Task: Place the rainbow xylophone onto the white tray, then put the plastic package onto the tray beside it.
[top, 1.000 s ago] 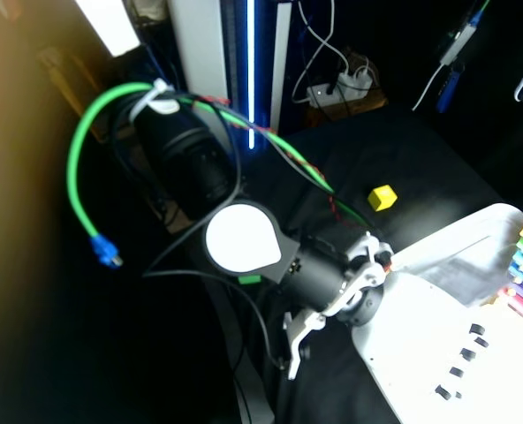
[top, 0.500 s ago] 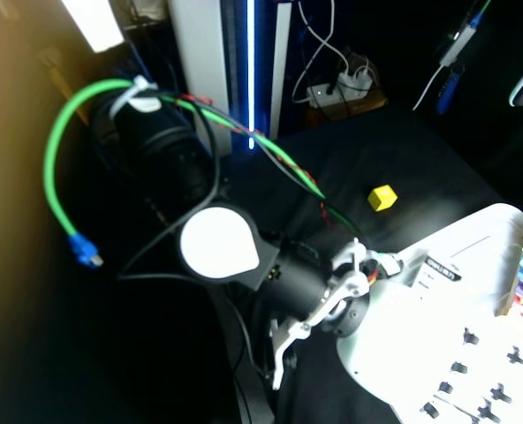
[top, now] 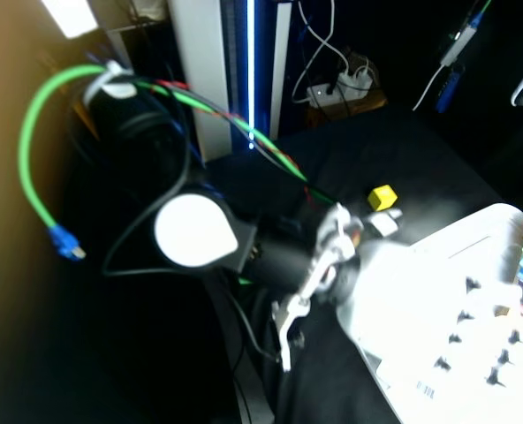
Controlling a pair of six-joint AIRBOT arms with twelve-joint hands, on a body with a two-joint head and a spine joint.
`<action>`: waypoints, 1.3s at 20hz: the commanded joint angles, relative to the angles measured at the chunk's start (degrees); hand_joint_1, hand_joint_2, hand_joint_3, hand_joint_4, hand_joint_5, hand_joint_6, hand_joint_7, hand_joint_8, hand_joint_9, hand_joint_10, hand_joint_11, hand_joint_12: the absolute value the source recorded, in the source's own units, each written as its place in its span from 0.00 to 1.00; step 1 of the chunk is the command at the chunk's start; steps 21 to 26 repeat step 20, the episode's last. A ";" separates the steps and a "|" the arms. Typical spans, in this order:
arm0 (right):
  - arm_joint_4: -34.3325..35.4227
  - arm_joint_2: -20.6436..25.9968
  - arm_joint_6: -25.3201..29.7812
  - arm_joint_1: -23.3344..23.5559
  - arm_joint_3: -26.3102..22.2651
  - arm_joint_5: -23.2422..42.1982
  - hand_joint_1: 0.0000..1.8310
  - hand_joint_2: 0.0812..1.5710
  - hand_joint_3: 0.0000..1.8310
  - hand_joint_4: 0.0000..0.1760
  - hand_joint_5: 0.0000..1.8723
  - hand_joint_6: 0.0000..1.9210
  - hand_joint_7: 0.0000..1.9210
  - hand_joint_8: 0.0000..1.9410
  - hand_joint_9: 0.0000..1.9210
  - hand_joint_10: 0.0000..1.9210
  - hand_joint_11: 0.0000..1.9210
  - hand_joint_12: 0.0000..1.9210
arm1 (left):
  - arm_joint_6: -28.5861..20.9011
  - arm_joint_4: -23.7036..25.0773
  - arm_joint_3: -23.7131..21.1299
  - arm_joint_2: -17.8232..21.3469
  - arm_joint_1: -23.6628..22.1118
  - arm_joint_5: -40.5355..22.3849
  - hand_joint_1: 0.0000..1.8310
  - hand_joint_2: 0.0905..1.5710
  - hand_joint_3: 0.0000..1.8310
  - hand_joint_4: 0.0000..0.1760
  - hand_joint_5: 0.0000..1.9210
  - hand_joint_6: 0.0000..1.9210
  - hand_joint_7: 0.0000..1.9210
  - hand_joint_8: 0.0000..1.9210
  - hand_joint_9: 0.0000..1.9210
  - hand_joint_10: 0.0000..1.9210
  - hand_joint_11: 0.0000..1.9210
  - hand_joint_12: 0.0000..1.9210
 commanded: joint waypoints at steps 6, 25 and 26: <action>6.15 3.44 -2.42 0.37 -4.02 9.25 0.37 0.33 0.00 1.00 0.00 0.00 0.00 0.00 0.00 0.00 0.00 0.00 | 1.62 -3.64 -0.18 -0.34 0.15 -6.72 0.42 0.41 0.00 1.00 0.00 0.00 0.00 0.00 0.00 0.00 0.00 0.00; 7.12 4.84 -3.03 0.36 -5.78 11.38 0.41 0.36 0.01 1.00 0.00 0.00 0.00 0.00 0.00 0.00 0.01 0.01 | 5.57 -7.03 -0.78 -0.50 0.13 -8.94 0.41 0.36 0.00 1.00 0.00 0.00 0.00 0.00 0.00 0.00 0.00 0.00; 7.12 4.84 -3.03 0.36 -5.78 11.38 0.41 0.36 0.01 1.00 0.00 0.00 0.00 0.00 0.00 0.00 0.01 0.01 | 5.57 -7.03 -0.78 -0.50 0.13 -8.94 0.41 0.36 0.00 1.00 0.00 0.00 0.00 0.00 0.00 0.00 0.00 0.00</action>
